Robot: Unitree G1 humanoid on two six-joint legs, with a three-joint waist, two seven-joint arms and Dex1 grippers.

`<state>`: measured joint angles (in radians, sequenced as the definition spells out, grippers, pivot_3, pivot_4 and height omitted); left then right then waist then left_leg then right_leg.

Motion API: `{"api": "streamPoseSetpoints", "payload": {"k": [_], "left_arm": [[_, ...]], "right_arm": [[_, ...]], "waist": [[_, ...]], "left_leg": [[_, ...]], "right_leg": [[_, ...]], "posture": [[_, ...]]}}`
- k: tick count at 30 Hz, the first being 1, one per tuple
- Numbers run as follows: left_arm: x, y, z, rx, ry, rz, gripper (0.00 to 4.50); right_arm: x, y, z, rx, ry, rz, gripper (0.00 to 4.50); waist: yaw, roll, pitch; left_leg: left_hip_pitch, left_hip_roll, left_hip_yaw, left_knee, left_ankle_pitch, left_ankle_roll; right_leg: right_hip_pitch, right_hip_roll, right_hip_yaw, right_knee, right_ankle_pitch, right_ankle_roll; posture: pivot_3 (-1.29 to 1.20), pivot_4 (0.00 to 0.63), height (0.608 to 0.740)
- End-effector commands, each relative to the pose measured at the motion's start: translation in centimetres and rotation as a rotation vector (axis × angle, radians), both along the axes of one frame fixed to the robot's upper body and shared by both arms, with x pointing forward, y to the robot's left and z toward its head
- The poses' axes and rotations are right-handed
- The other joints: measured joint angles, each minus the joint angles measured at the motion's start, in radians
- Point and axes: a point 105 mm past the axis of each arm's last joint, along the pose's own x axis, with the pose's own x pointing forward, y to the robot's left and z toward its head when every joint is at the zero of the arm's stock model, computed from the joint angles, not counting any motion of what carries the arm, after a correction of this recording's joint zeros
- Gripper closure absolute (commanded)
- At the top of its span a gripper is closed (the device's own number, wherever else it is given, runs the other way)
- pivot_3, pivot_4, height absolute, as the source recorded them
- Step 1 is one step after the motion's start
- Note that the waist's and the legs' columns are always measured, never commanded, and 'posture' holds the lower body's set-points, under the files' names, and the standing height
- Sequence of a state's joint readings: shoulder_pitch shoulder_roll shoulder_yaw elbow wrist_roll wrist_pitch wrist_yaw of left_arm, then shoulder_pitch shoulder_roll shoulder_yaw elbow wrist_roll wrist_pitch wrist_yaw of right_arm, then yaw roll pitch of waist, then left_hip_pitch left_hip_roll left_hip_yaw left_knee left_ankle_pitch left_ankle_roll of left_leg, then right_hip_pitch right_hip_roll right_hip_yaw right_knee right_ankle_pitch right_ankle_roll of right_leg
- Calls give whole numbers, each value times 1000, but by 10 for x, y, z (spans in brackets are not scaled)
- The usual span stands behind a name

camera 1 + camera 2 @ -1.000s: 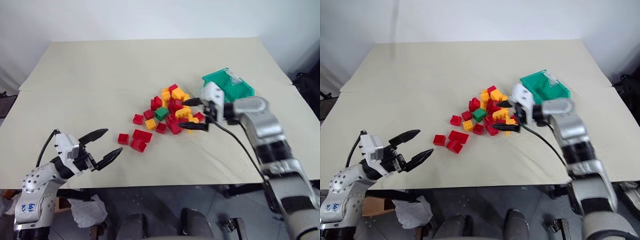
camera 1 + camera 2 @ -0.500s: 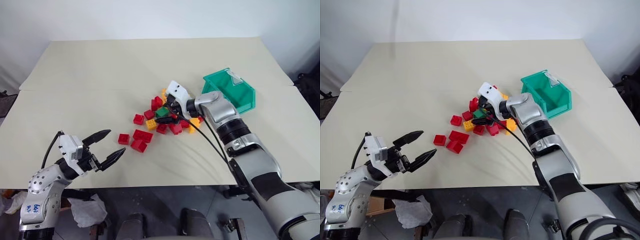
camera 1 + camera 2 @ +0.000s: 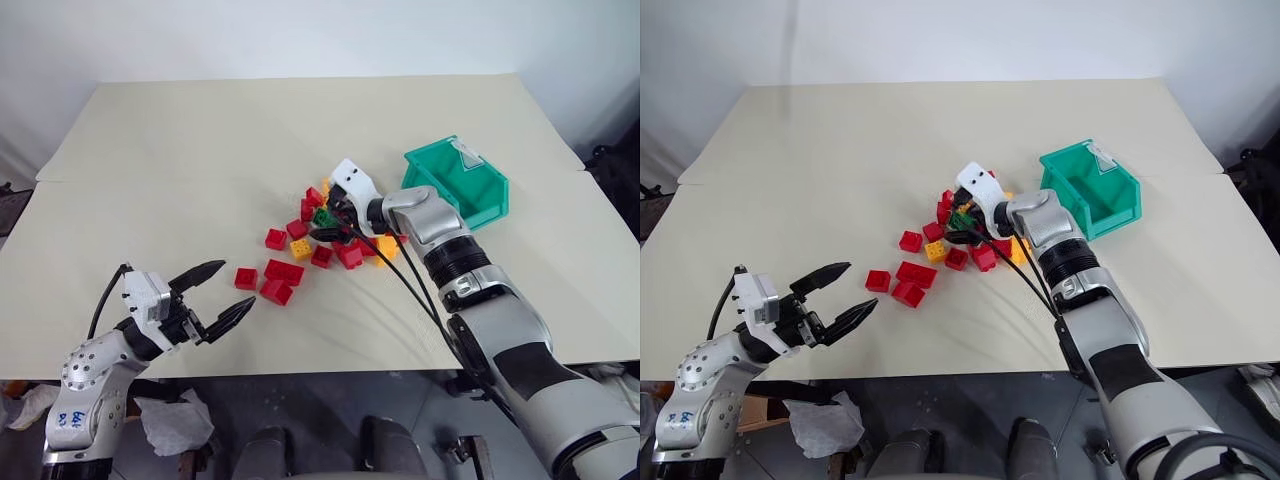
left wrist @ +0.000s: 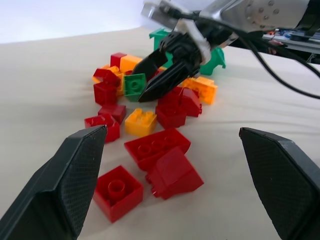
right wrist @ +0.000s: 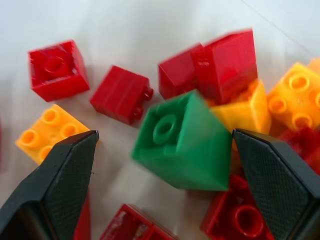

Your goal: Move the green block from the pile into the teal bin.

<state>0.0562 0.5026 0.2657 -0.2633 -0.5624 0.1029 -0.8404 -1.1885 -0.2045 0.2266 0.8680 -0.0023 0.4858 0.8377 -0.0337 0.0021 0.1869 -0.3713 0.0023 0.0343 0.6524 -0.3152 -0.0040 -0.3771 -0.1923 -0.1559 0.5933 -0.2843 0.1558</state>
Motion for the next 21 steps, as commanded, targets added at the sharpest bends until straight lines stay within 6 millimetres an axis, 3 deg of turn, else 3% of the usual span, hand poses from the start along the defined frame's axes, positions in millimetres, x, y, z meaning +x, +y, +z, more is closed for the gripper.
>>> {"api": "streamPoseSetpoints", "payload": {"k": [1,6,9,15,21], "left_arm": [[-3,-2,7,3,-44,0,0],[0,-2,8,2,-50,2,0],[0,-2,9,1,-53,2,0],[2,-1,9,1,-52,4,0],[3,0,9,2,-53,2,0]], "right_arm": [[2,4,14,20,-39,4,31],[6,1,13,39,-57,-30,31],[7,1,14,45,-70,-42,509],[4,0,15,19,-71,-10,2428],[-1,2,22,34,-62,39,2424]], "waist": [[0,0,0],[1,0,0],[1,0,0],[1,0,0],[1,0,0]], "left_leg": [[0,0,0,0,0,0],[0,0,0,0,0,0],[0,0,0,0,0,0],[0,0,0,0,0,0],[0,0,0,0,0,0]], "right_leg": [[0,0,0,0,0,0],[0,0,0,0,0,0],[0,0,0,0,0,0],[0,0,0,0,0,0],[0,0,0,0,0,0]], "posture": [[0,150,740],[0,150,740],[0,150,740],[0,150,740],[0,150,740]]}}
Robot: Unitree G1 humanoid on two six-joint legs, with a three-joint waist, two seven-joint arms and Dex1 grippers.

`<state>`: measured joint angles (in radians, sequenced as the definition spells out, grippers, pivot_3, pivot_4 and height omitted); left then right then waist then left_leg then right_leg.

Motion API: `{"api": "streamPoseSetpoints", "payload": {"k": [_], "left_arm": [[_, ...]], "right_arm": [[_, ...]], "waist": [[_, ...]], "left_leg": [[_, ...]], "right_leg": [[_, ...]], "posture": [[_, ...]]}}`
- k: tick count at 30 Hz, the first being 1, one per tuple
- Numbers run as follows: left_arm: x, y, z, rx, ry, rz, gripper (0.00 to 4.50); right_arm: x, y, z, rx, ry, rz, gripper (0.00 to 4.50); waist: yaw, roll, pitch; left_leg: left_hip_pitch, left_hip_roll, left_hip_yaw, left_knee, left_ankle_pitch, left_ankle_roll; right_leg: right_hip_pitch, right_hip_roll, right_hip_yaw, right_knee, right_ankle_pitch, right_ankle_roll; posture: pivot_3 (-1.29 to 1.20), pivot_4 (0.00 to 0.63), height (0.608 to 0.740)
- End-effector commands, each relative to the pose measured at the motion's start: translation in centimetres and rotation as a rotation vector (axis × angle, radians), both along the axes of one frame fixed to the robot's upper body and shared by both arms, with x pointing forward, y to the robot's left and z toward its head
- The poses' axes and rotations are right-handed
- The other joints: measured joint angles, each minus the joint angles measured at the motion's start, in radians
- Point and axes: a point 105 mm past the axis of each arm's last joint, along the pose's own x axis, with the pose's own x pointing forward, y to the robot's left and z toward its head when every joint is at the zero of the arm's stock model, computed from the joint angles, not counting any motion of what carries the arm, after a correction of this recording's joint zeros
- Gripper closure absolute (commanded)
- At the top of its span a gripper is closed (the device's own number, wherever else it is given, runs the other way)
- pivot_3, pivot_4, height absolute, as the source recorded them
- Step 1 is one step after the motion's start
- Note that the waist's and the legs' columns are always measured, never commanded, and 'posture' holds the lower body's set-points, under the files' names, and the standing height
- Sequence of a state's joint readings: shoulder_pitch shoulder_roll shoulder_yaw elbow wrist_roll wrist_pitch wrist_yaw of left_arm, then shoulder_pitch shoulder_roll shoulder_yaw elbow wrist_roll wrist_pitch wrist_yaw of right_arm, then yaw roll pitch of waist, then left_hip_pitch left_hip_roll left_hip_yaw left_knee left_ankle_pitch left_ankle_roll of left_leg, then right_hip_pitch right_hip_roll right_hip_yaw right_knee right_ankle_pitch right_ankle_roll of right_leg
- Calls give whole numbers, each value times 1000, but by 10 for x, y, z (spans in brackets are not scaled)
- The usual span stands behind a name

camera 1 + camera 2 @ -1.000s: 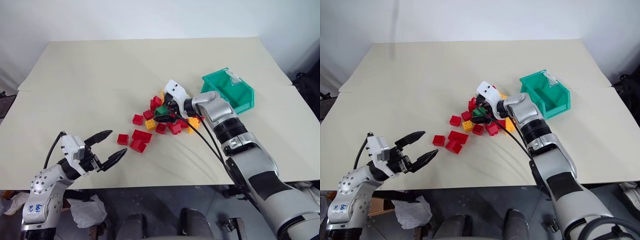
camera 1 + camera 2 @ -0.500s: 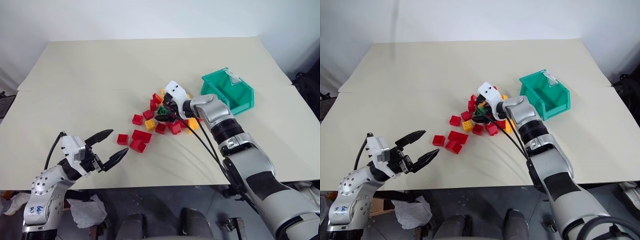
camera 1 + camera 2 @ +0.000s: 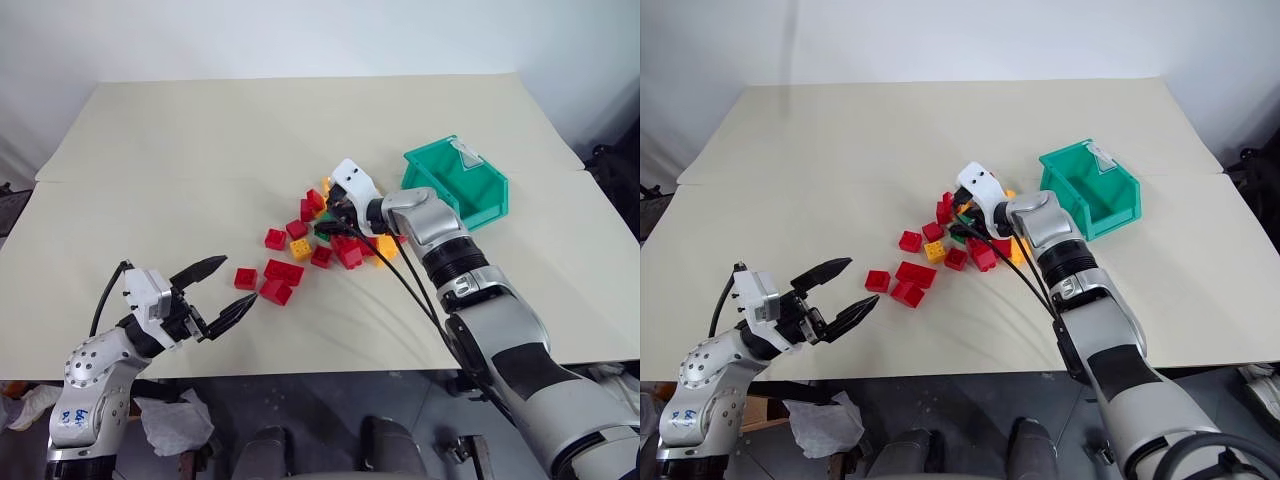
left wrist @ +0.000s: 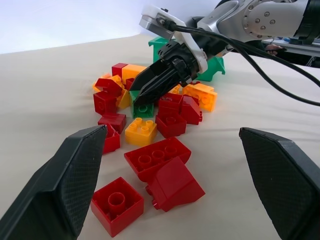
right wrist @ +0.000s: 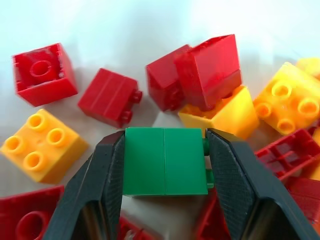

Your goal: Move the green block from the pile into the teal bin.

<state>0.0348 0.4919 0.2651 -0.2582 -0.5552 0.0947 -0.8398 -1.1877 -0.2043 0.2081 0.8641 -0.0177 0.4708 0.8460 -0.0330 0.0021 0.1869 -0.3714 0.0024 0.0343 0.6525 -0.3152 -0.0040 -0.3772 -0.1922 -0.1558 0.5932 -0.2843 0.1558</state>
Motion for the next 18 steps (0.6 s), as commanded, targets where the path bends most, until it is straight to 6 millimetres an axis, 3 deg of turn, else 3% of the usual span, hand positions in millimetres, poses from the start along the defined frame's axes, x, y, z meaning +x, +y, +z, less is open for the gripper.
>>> {"api": "streamPoseSetpoints", "payload": {"k": [1,5,8,11,12,18], "left_arm": [[1,1,6,5,-30,3,0],[2,-1,7,2,-36,-1,0],[2,-3,8,-1,-41,-12,0],[5,-10,13,-6,-54,-44,0],[7,-14,15,-10,-59,-61,0],[16,-33,20,-15,-69,-156,0]], "right_arm": [[-3,5,25,49,-68,58,2424],[-15,-3,68,242,-193,165,2424],[-22,-20,87,340,-252,182,2424],[-30,-73,109,417,-412,114,2424],[-29,-98,113,435,-454,33,2424],[-28,-198,119,387,-616,-315,2424]], "waist": [[0,0,0],[2,0,0],[6,0,0],[17,0,0],[22,0,0],[26,0,0]], "left_leg": [[0,0,0,0,0,0],[0,0,0,0,0,0],[0,0,0,0,0,0],[-1,0,-1,0,0,0],[-1,0,-1,1,0,0],[0,0,1,0,0,0]], "right_leg": [[0,0,0,0,0,0],[0,0,0,0,0,0],[0,0,0,-1,0,0],[1,0,-1,-1,0,0],[1,0,-1,-1,0,0],[1,0,0,-2,0,0]], "posture": [[0,150,740],[0,150,740],[0,150,740],[0,150,740],[0,150,740],[0,150,740]]}}
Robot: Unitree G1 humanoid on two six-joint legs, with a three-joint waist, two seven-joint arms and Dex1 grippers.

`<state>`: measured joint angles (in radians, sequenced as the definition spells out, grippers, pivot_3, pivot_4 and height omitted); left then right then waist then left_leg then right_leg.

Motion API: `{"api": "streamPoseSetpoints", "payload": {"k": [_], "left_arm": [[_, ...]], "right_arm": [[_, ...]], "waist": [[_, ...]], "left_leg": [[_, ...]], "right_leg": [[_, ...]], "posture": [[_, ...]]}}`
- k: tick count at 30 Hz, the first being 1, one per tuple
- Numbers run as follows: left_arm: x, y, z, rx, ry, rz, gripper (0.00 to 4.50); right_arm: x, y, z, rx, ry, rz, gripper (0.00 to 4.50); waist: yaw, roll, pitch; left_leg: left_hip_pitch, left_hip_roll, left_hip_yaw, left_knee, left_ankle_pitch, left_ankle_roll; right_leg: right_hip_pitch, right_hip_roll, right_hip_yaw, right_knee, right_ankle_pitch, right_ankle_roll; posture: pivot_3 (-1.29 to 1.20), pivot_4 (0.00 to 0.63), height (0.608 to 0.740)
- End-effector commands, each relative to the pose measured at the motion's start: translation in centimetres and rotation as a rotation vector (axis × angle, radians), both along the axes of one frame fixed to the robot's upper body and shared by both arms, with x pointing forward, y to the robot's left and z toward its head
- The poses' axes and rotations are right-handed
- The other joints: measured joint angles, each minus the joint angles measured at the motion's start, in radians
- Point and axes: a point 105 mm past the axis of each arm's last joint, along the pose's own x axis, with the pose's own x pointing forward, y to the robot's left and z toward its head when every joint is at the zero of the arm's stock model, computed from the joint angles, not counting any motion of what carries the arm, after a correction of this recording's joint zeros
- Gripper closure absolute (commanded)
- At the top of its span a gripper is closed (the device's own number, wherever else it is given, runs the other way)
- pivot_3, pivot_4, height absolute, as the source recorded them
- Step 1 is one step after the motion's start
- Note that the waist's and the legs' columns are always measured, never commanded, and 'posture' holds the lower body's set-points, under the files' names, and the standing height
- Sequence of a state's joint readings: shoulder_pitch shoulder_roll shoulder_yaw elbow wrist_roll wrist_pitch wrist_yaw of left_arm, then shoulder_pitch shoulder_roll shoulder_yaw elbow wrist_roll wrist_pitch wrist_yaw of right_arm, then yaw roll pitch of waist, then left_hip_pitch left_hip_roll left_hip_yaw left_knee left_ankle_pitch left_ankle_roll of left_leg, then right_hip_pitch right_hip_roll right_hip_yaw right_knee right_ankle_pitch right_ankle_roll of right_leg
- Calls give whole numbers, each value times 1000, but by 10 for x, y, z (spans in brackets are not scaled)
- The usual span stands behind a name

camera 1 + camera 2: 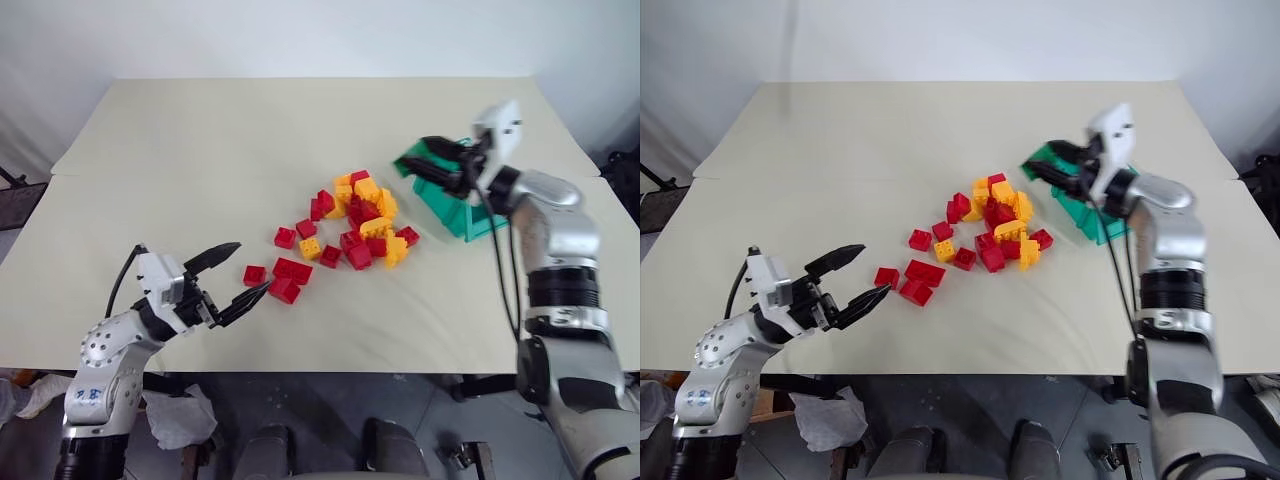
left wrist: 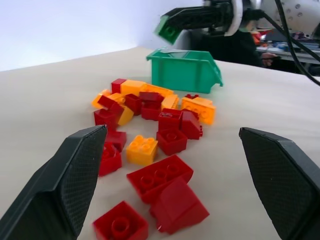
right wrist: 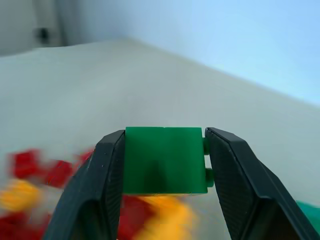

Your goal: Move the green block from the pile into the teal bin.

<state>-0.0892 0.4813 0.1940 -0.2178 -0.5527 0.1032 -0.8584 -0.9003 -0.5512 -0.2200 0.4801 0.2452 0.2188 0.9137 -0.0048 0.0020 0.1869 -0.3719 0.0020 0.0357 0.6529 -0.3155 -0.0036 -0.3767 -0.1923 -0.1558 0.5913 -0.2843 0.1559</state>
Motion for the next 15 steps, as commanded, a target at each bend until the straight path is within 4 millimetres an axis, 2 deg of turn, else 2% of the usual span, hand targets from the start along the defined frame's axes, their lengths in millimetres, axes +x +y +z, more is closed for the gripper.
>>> {"api": "streamPoseSetpoints", "payload": {"k": [1,3,5,11,15], "left_arm": [[3,-14,8,-2,-29,-76,0],[8,-20,10,-1,-34,-107,0],[12,-26,12,3,-39,-137,0],[18,-33,15,12,-50,-169,0],[18,-30,15,15,-51,-159,0]], "right_arm": [[-3,-50,24,30,-113,-200,2424],[1,-71,22,32,-113,-288,2424],[6,-83,15,30,-89,-348,2424],[23,-81,-14,17,15,-359,2424],[29,-76,-24,18,48,-346,2424]], "waist": [[-3,0,0],[-7,0,0],[-14,0,0],[-30,0,0],[-26,0,0]], "left_leg": [[0,0,1,0,0,0],[1,0,1,0,0,0],[1,0,1,0,0,0],[1,0,1,-1,0,0],[0,0,1,0,0,0]], "right_leg": [[0,0,0,0,0,0],[0,0,0,0,0,0],[0,0,1,0,0,0],[0,0,1,0,0,0],[0,0,0,0,0,0]], "posture": [[0,150,740],[0,150,740],[0,150,740],[0,150,740],[0,150,740]]}}
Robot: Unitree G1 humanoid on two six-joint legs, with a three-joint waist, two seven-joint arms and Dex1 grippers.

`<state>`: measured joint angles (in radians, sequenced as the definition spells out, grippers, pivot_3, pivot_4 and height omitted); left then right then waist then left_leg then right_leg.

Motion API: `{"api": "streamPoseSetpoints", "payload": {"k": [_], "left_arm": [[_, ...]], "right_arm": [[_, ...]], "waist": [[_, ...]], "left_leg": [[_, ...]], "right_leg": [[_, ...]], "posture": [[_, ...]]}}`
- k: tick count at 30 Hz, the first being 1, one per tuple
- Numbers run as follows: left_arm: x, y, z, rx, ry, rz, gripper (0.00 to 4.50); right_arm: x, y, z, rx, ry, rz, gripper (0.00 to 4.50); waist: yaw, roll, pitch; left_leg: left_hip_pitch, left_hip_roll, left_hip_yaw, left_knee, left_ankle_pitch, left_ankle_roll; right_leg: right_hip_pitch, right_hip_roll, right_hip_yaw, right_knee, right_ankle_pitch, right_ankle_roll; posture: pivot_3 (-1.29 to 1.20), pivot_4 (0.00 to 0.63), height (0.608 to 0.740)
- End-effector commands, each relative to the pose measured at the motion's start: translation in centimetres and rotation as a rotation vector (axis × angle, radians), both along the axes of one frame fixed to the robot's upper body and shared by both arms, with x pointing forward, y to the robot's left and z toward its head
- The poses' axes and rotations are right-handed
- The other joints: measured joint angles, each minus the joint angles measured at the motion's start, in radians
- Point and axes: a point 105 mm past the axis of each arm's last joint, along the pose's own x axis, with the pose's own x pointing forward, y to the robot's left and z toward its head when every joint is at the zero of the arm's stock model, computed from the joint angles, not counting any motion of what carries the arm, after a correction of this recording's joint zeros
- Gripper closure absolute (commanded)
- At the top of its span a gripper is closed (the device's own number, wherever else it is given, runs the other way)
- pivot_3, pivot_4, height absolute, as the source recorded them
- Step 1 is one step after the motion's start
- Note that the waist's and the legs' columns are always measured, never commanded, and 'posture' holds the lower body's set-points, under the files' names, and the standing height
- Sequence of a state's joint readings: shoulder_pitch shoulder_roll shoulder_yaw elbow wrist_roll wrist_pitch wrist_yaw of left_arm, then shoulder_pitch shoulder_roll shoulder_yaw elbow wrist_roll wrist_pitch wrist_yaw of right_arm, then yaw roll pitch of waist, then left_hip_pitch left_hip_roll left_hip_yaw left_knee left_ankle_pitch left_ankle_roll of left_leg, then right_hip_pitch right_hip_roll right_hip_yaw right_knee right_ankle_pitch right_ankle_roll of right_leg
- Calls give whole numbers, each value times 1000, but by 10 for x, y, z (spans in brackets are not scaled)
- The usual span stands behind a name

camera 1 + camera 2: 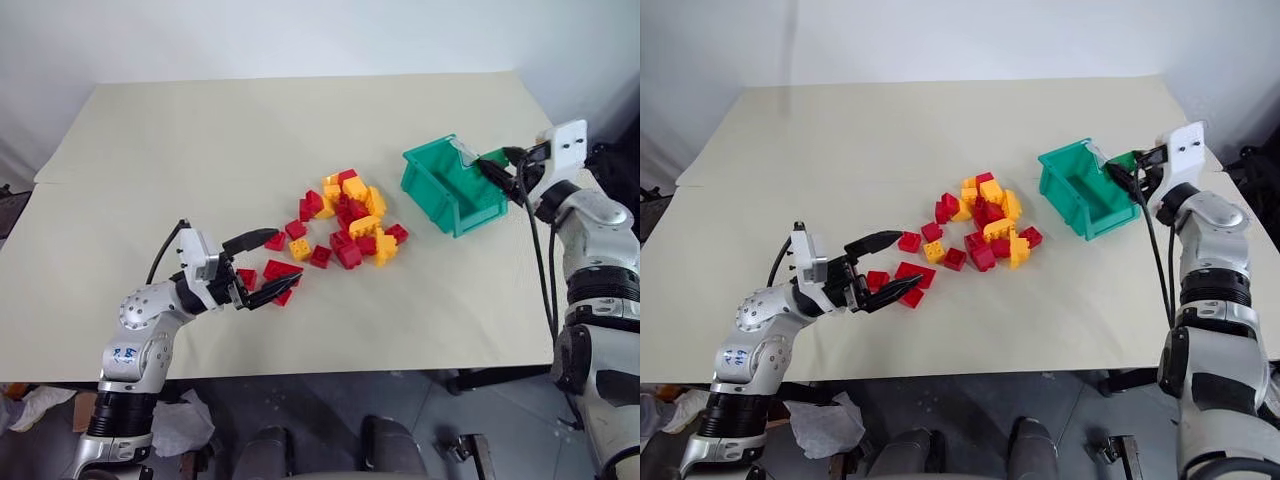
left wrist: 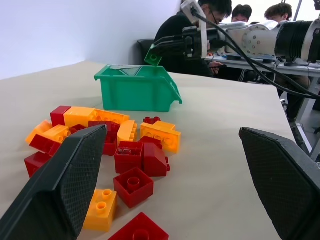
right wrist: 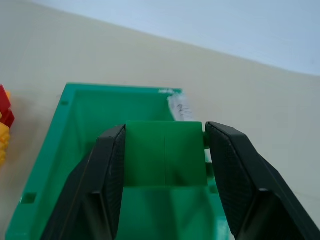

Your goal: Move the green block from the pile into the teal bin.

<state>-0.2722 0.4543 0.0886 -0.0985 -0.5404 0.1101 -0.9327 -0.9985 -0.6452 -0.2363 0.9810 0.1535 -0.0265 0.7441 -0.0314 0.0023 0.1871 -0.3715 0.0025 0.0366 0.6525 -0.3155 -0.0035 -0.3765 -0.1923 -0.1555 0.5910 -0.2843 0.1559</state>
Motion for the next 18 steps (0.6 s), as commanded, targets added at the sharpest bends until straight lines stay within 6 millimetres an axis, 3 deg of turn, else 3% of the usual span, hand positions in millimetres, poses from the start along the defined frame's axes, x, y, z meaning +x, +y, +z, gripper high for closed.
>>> {"api": "streamPoseSetpoints", "payload": {"k": [1,4,7,12,14,18], "left_arm": [[-1,3,5,9,-31,12,0],[-2,7,4,12,-27,29,0],[-1,14,3,9,-20,66,0],[3,30,2,26,-25,157,0],[3,44,-1,71,-19,209,0],[-1,65,-6,140,-22,274,0]], "right_arm": [[2,4,10,2,-32,29,2074],[1,8,8,-14,-33,59,1004],[-2,-1,14,-23,-66,26,55],[-18,-1,32,-55,-175,120,55],[-40,11,39,-52,-242,295,55],[-83,34,23,-23,-217,553,55]], "waist": [[2,0,0],[5,0,0],[4,0,0],[4,0,0],[5,0,0],[7,0,0]], "left_leg": [[0,0,0,0,0,0],[0,0,0,1,0,0],[-1,0,-1,1,0,0],[-1,0,-1,1,0,0],[-1,0,-1,1,0,0],[0,0,-1,0,0,0]], "right_leg": [[0,0,0,0,0,0],[0,0,0,0,0,0],[0,0,0,0,0,0],[0,0,0,0,0,0],[0,0,0,0,0,0],[0,0,-1,0,0,0]], "posture": [[0,150,740],[0,150,740],[0,150,740],[0,150,740],[0,150,740],[0,150,740]]}}
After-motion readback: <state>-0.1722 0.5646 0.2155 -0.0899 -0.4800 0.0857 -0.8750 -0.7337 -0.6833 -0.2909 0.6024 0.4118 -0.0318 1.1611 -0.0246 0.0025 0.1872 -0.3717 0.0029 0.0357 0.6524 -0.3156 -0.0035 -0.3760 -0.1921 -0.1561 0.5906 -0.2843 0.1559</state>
